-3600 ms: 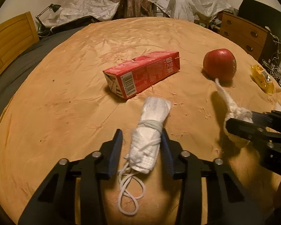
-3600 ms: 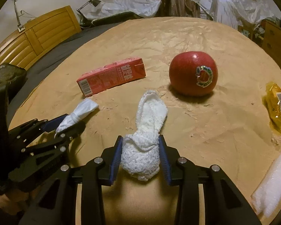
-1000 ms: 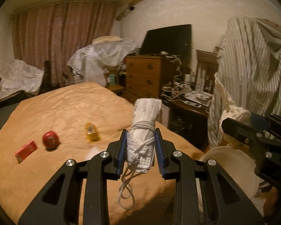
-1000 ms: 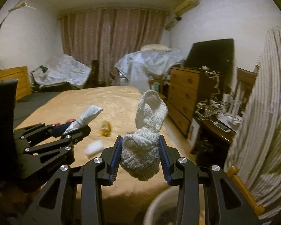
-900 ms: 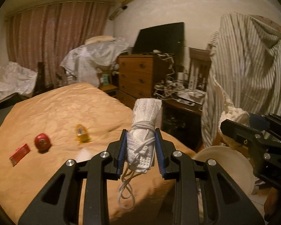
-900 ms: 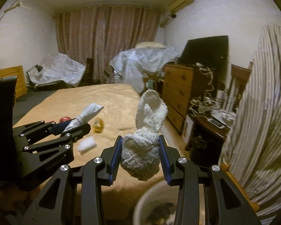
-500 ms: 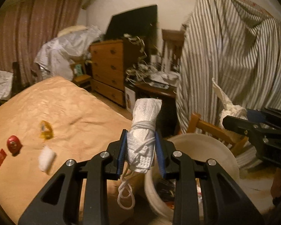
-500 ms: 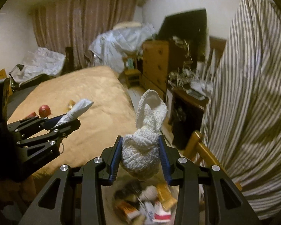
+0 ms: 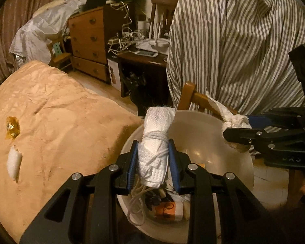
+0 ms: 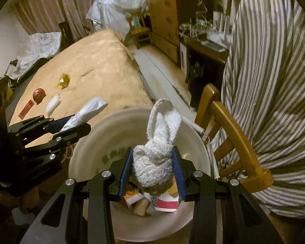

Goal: Collect trash
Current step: 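Carry the white cloth and white sock in both tools over the bucket, then open both tools to drop the cloth and sock into the bucket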

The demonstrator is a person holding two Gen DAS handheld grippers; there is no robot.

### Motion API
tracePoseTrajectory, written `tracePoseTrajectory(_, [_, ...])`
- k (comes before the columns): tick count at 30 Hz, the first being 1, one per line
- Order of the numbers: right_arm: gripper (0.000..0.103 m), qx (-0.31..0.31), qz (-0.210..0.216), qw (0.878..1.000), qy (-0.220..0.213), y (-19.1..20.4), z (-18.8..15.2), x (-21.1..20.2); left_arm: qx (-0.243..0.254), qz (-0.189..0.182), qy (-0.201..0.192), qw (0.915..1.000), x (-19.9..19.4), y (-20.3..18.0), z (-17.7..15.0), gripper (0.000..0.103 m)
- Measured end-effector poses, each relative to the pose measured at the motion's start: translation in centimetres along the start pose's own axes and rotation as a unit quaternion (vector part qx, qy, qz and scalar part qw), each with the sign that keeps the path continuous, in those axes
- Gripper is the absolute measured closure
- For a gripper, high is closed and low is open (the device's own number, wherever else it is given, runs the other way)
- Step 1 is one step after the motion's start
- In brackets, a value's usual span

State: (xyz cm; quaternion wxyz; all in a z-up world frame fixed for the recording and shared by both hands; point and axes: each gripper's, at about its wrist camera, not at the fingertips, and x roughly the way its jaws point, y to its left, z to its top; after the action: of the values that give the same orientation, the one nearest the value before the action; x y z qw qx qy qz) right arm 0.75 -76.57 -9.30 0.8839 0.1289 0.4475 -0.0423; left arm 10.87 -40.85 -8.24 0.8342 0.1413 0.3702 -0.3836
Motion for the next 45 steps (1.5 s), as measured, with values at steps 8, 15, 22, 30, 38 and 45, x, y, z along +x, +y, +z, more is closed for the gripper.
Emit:
tracePoseTrajectory(8, [0.064,0.01,0.005,1.0,0.007,0.1,-0.7,0.7,0.007,0.002,0.013,0.9999,1.3,-0.6,0.6,0.076])
tracePoseTrajectory(15, [0.064,0.009,0.008,1.0,0.006,0.6,-1.1,0.7,0.008,0.003,0.015,0.9998,1.7,-0.8,0.5,0.076])
tracePoseTrajectory(22, [0.064,0.009,0.008,1.0,0.006,0.6,-1.1,0.7,0.008,0.003,0.015,0.9999,1.7,-0.8,0.4,0.076])
tracePoseTrajectory(30, [0.064,0.009,0.008,1.0,0.006,0.6,-1.1,0.8,0.002,0.005,0.014,0.9999,2.0,-0.7,0.7,0.076])
tracePoseTrajectory(38, [0.064,0.005,0.004,1.0,0.005,0.6,-1.0,0.9,-0.002,0.004,0.013,0.9999,2.1,-0.3,0.7,0.076])
tracePoseTrajectory(45, [0.043,0.015,0.01,1.0,-0.009,0.3,-1.0,0.6,-0.006,0.03,0.011,0.9995,2.4,0.4,0.5,0.027])
